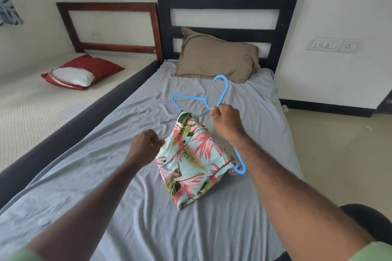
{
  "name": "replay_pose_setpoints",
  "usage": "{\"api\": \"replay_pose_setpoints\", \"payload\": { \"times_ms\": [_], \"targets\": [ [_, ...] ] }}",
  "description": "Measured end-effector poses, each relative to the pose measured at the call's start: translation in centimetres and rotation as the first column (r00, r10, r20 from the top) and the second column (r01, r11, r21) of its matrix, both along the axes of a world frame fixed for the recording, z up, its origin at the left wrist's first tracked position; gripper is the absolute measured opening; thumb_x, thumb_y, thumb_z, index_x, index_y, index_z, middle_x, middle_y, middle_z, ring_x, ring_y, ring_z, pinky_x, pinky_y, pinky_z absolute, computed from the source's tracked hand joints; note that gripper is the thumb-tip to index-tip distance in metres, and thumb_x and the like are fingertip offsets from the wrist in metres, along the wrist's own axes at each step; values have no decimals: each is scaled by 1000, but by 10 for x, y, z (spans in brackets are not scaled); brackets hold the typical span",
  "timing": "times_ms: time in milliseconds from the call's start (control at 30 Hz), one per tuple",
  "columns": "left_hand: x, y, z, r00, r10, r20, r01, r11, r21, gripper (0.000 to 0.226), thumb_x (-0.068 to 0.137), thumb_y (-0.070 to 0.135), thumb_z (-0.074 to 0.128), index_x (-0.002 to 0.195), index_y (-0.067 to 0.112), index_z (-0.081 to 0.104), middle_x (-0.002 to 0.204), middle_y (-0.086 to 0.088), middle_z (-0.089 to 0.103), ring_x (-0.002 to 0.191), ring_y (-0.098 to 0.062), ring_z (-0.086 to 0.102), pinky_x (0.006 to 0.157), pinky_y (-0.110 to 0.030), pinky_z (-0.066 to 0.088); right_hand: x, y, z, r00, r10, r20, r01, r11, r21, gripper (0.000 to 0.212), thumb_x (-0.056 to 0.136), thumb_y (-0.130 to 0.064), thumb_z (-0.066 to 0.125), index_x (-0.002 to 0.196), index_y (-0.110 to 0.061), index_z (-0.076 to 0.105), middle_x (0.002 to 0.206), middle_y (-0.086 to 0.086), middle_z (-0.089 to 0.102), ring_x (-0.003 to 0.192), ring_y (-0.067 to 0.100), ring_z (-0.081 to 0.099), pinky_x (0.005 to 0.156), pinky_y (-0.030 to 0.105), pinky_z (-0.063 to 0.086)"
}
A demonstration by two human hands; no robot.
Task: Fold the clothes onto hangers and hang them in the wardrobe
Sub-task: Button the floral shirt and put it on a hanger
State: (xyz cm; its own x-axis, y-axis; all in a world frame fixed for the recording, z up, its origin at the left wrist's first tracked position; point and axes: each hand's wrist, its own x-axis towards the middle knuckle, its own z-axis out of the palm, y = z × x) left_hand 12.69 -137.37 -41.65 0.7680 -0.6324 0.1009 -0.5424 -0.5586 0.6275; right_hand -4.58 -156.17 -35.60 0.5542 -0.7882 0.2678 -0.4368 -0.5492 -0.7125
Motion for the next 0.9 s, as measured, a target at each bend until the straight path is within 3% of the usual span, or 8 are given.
{"api": "replay_pose_setpoints", "payload": {
  "times_ms": [133, 300, 500, 600, 733, 900],
  "targets": [
    [-27, -58, 52, 954, -292, 62, 289, 956, 59, 22, 89, 22, 75, 72, 18, 62, 68, 6, 61, 67, -16, 60, 57, -23, 40, -40, -23, 50, 1000, -16, 1, 16, 996, -86, 36, 107, -24, 48, 101, 0, 74, 106, 13, 75, 100, 32, 66, 85, 35, 46],
    [-78, -134, 108, 834, -525, 171, 505, 850, 149, 24, 91, 20, 73, 71, 16, 60, 69, -2, 63, 72, -25, 64, 73, -33, 50, -106, -59, 98, 994, -111, 23, 113, 981, -159, 37, 107, -29, 48, 103, -2, 72, 103, 11, 74, 93, 26, 68, 88, 39, 54],
    [-180, -235, 151, 669, -693, 268, 659, 720, 216, 35, 88, 14, 70, 61, 21, 50, 62, 6, 54, 70, -26, 63, 72, -39, 52, -213, -114, 131, 961, -272, 49, 276, 936, -219, 38, 107, -33, 47, 109, -3, 71, 102, 10, 73, 84, 23, 67, 81, 43, 58],
    [-244, -293, 154, 582, -767, 270, 709, 642, 293, 20, 91, 18, 66, 74, 10, 62, 73, -5, 63, 79, -32, 65, 76, -42, 53, -276, -151, 134, 942, -332, 53, 335, 916, -220, 39, 108, -31, 46, 106, -2, 72, 102, 10, 73, 81, 22, 65, 77, 38, 54],
    [-344, -381, 146, 446, -854, 268, 733, 521, 438, 28, 96, 26, 60, 88, 1, 67, 87, -13, 65, 82, -30, 60, 62, -31, 40, -376, -214, 120, 924, -382, 37, 381, 903, -197, 38, 108, -30, 47, 107, -2, 73, 96, 4, 73, 71, 12, 59, 70, 28, 45],
    [-450, -496, 153, 306, -916, 261, 773, 399, 494, 28, 95, 33, 62, 69, 23, 56, 71, 5, 55, 67, -14, 50, 58, -26, 34, -485, -289, 116, 878, -478, 3, 473, 867, -157, 38, 107, -34, 49, 100, -4, 71, 93, 4, 72, 79, 16, 67, 76, 36, 57]
  ]
}}
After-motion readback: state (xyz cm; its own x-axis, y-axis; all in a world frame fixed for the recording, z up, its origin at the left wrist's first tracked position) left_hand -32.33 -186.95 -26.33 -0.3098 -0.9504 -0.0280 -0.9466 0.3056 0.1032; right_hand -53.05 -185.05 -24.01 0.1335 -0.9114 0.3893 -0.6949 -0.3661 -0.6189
